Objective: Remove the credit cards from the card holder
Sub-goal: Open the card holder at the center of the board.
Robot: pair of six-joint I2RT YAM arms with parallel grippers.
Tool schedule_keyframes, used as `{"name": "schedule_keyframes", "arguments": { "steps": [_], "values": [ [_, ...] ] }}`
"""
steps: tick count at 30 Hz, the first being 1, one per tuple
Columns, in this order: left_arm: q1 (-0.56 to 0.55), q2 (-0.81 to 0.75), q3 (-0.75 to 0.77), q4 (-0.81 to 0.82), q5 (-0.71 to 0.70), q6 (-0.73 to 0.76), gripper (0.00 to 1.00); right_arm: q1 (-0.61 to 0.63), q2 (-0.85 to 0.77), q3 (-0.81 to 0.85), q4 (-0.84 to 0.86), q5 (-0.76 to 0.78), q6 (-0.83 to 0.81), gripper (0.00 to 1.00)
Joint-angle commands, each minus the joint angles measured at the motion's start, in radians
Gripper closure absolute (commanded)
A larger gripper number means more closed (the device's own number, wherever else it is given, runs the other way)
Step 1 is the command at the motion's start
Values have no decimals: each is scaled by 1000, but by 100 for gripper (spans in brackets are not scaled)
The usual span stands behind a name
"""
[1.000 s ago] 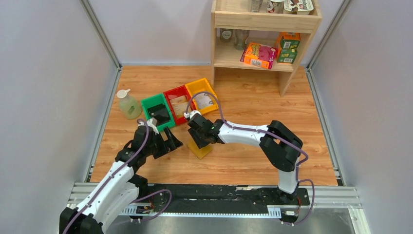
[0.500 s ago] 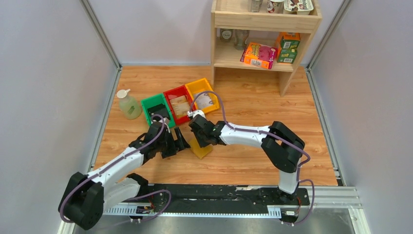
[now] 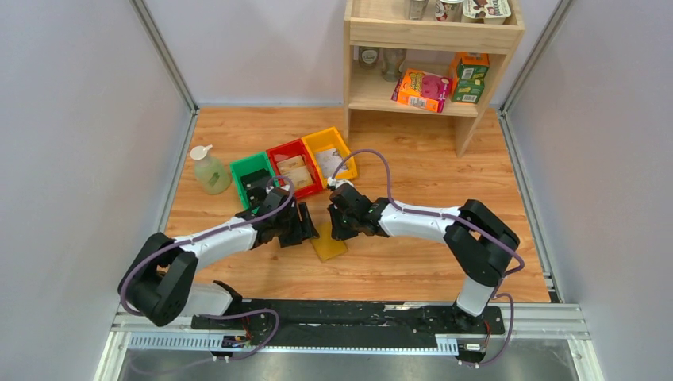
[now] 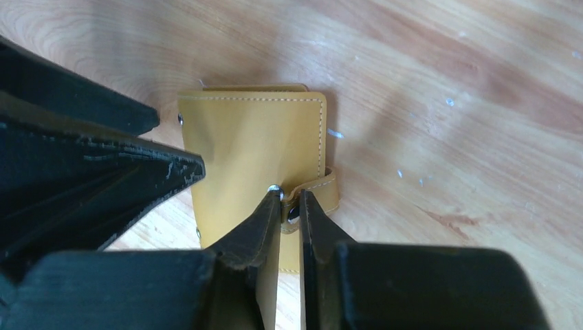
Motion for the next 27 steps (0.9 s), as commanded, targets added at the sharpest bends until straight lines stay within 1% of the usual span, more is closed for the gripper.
{"name": "schedule_keyframes", "arguments": {
  "steps": [1, 2, 4, 6, 11, 15, 22, 23, 25, 27],
  "values": [
    [-17, 85, 18, -37, -59, 39, 35, -24, -60, -49, 30, -64, 41, 92],
    [-19, 94, 20, -41, -65, 47, 40, -27, -66, -55, 22, -46, 39, 92],
    [-24, 116, 26, -51, -71, 56, 45, -29, -74, -67, 5, -18, 38, 88],
    [-28, 137, 27, -51, -71, 61, 45, -35, -84, -81, 1, 34, 41, 85],
    [-45, 171, 40, -64, -82, 71, 45, -44, -127, -118, -9, 117, 47, 73],
    [-50, 174, 44, -71, -89, 73, 46, -49, -175, -164, -4, 188, 58, 67],
    [-60, 168, 69, -91, -91, 75, 45, -59, -245, -218, 5, 255, 73, 67],
    [-63, 163, 72, -95, -92, 75, 43, -64, -249, -222, 5, 257, 78, 70],
    [-80, 146, 87, -101, -95, 73, 40, -78, -259, -239, 24, 234, 84, 79],
    [-105, 126, 104, -110, -99, 67, 36, -105, -270, -267, 56, 188, 101, 85]
  ]
}}
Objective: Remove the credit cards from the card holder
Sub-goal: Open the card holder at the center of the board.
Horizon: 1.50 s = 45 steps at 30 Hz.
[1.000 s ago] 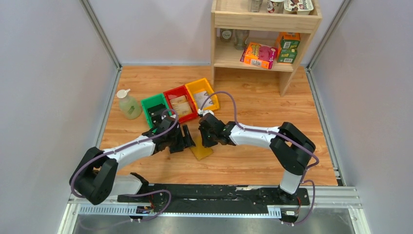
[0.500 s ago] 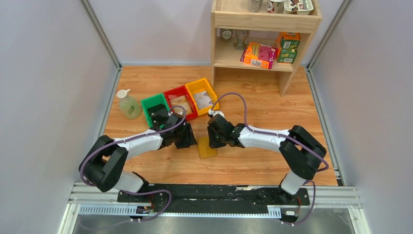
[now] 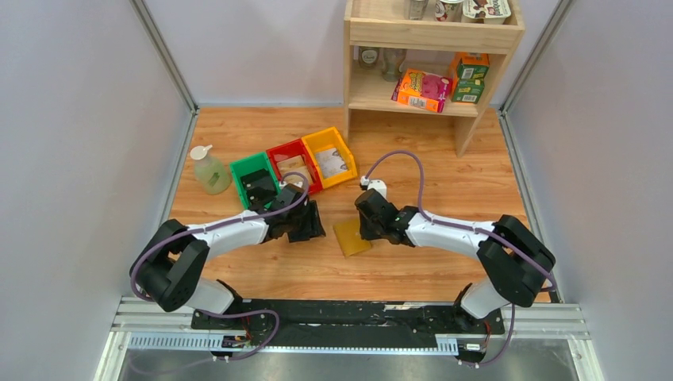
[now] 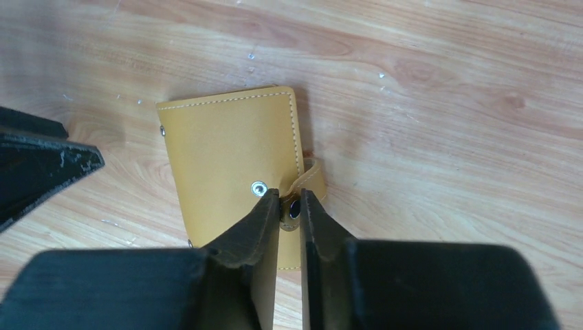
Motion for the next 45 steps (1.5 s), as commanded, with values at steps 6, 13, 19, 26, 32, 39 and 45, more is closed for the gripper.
{"name": "schedule_keyframes", "arguments": {
  "steps": [6, 13, 19, 26, 32, 39, 45],
  "values": [
    [-107, -18, 78, -115, -57, -3, 19, -133, -56, -137, 215, -200, 117, 92],
    [-137, 100, 160, -102, -57, -3, 16, -242, -43, -235, 388, -433, 198, 95],
    [-162, 212, 217, -115, -93, 3, 16, -283, -23, -263, 413, -463, 203, 93],
    [-174, 323, 254, -181, -133, 33, 23, -286, -110, -229, 216, -276, 91, 69],
    [-183, 341, 254, -212, -166, 55, 27, -286, -159, -206, 100, -127, 31, 65],
    [-186, 331, 276, -221, -172, 89, 27, -285, -126, -206, 195, -297, 36, 67],
    [-185, 323, 292, -212, -174, 124, 27, -285, -92, -220, 274, -390, 77, 61]
  ]
}}
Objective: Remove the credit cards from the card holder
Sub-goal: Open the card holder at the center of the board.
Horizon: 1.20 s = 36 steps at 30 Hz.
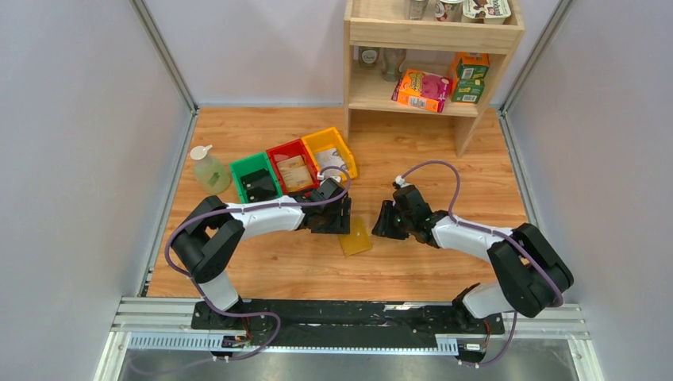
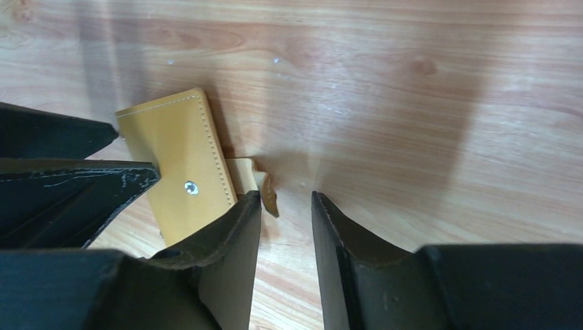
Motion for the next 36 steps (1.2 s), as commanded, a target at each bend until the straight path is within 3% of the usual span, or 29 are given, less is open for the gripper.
{"name": "schedule_keyframes", "arguments": {
  "steps": [1, 6, 9, 17, 22, 29, 36],
  "values": [
    [1, 53, -19, -96, -32, 63, 27, -1, 25, 14, 86, -93, 23, 60],
    [1, 43, -12, -84, -23, 98, 26, -3, 49, -3, 170, -94, 35, 61],
    [-7, 15, -20, -75, -32, 100, 26, -1, 71, -23, 218, -94, 40, 67],
    [-54, -39, 4, -133, -92, 80, 11, -1, 82, -81, 331, -179, 112, 100],
    [-73, -88, 24, -194, -142, 49, 9, 20, 22, -185, 443, -145, 242, 100],
    [-119, -91, 54, -226, -149, 17, 2, 153, -39, -262, 460, 73, 372, 100],
    [-166, -7, 118, -245, -155, 6, 2, 178, -73, -282, 427, 185, 399, 100]
  ]
}}
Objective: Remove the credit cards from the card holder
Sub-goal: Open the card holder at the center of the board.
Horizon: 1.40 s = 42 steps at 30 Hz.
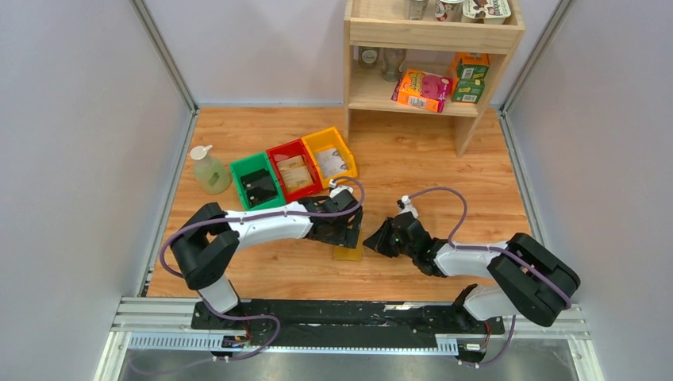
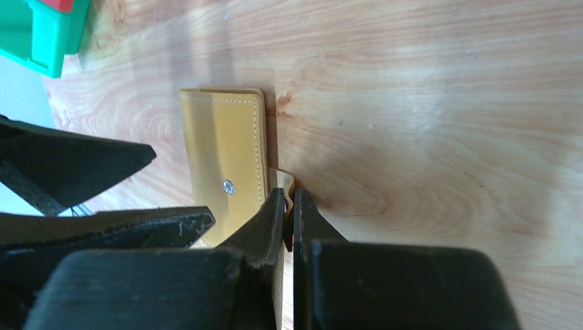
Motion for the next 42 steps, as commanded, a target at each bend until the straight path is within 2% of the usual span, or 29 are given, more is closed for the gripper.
{"name": "schedule_keyframes", "arguments": {
  "steps": [1, 7, 13, 26, 30, 34, 42],
  "values": [
    [-30, 54, 68, -23, -22, -24, 3, 5, -26, -21, -10, 124, 34, 100],
    [-55, 104, 135, -29, -42, -56, 3, 5, 6, -26, 23, 115, 40, 100],
    [-55, 137, 222, -97, -194, -105, 3, 8, 21, -38, 52, 114, 50, 100],
    [-55, 295, 341, -140, -191, -142, 2, 11, 27, -43, 60, 121, 47, 100],
    [-55, 286, 318, -158, -194, -142, 6, 11, 12, -47, 49, 143, 44, 100],
    [-55, 233, 284, -160, -202, -139, 15, 11, -14, -49, 23, 166, 37, 100],
    [-56, 137, 237, -172, -216, -116, 17, 11, -54, -53, -19, 204, 27, 100]
  ]
}}
